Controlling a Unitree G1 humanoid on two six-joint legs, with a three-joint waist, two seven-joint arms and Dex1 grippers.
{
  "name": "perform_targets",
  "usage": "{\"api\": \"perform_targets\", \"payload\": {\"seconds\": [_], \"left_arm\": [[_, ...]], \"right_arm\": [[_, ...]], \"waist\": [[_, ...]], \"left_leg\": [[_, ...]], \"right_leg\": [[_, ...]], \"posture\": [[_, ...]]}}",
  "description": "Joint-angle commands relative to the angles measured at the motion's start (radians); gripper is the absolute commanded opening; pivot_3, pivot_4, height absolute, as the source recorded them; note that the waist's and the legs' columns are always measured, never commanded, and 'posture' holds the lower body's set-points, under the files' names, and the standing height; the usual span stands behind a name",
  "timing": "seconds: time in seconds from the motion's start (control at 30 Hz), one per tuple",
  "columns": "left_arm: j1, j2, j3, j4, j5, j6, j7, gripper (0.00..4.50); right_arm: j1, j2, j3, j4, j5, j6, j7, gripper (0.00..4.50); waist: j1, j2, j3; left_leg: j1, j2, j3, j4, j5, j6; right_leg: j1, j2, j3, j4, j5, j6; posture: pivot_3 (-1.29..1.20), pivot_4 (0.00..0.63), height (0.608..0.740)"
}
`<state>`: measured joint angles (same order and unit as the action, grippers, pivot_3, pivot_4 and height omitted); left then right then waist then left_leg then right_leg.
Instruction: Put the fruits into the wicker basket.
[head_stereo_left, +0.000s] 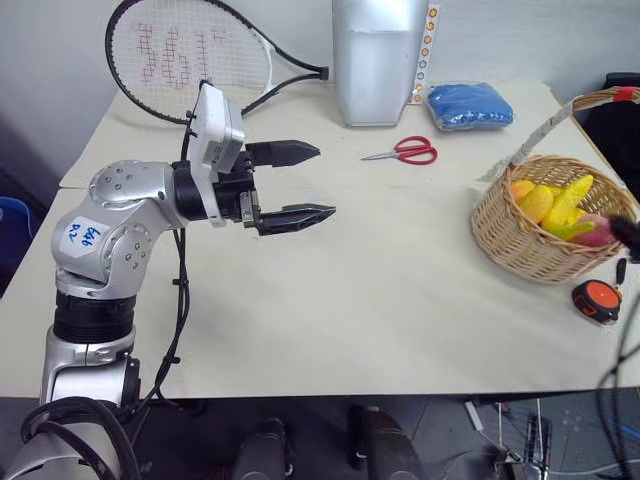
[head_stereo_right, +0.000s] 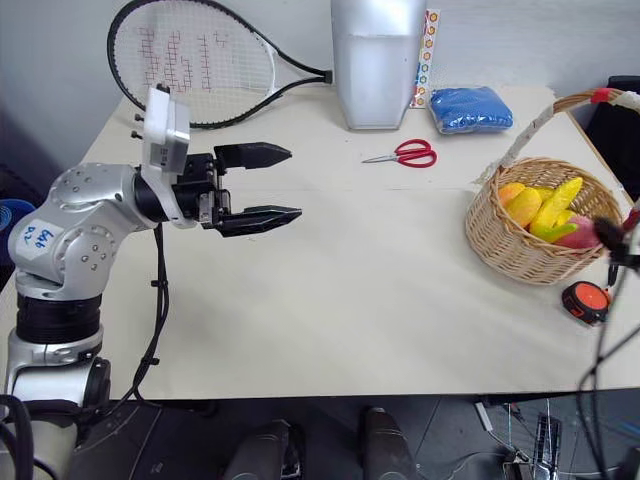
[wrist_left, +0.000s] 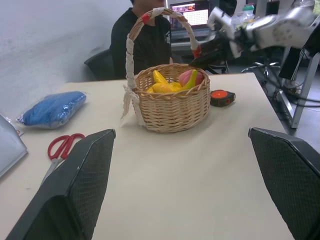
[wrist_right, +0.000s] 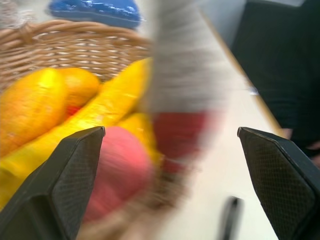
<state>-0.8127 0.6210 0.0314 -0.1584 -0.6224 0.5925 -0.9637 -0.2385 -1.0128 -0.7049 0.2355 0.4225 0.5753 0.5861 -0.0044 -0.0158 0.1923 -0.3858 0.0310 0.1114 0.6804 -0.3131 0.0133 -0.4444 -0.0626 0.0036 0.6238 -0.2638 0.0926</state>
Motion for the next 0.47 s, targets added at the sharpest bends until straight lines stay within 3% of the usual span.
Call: {"api": "perform_targets", "payload": {"seconds": [0.03,0.13,0.27,0.37,0.47], "left_arm": [[-0.014,-0.021,0.019,0.009,0.005,-0.059,-0.015,4.50],[-0.008,-0.039,0.029,0.038,0.019,-0.127,-0.031,4.50],[0.015,-0.010,0.022,0.053,-0.013,-0.115,-0.115,4.50],[0.028,0.014,0.029,0.042,-0.054,-0.073,-0.164,4.50],[0.048,0.040,0.052,0.011,-0.138,0.011,-0.207,4.50]], "right_arm": [[0.111,-0.112,-0.152,-0.066,0.051,0.068,0.186,4.44],[0.283,-0.193,-0.336,-0.057,0.081,0.141,0.440,4.44],[0.417,-0.219,-0.485,-0.082,0.105,0.205,0.638,4.44],[0.485,-0.193,-0.538,-0.155,0.138,0.259,0.713,4.44],[0.502,-0.138,-0.518,-0.255,0.169,0.283,0.698,4.44]], "waist": [[0.000,0.000,0.000],[0.001,-0.001,0.000],[-0.005,-0.001,0.000],[-0.016,-0.001,0.000],[-0.022,-0.002,0.000]], "left_leg": [[0.000,0.000,0.001,0.000,0.000,0.000],[0.001,0.000,0.002,0.000,-0.002,0.003],[0.001,0.000,0.005,0.000,-0.002,0.004],[0.002,0.001,0.006,0.000,-0.004,0.006],[0.002,0.001,0.005,0.000,-0.004,0.007]], "right_leg": [[0.000,0.001,0.000,-0.001,0.000,0.001],[0.001,0.002,0.000,-0.002,0.001,0.002],[0.001,0.002,0.001,-0.003,0.003,0.004],[0.001,0.002,0.002,-0.003,0.003,0.004],[0.001,0.001,0.001,-0.003,0.003,0.004]], "posture": [[0.00,0.150,0.740],[0.00,0.150,0.740],[0.00,0.150,0.740],[0.00,0.150,0.740],[0.00,0.150,0.740]]}}
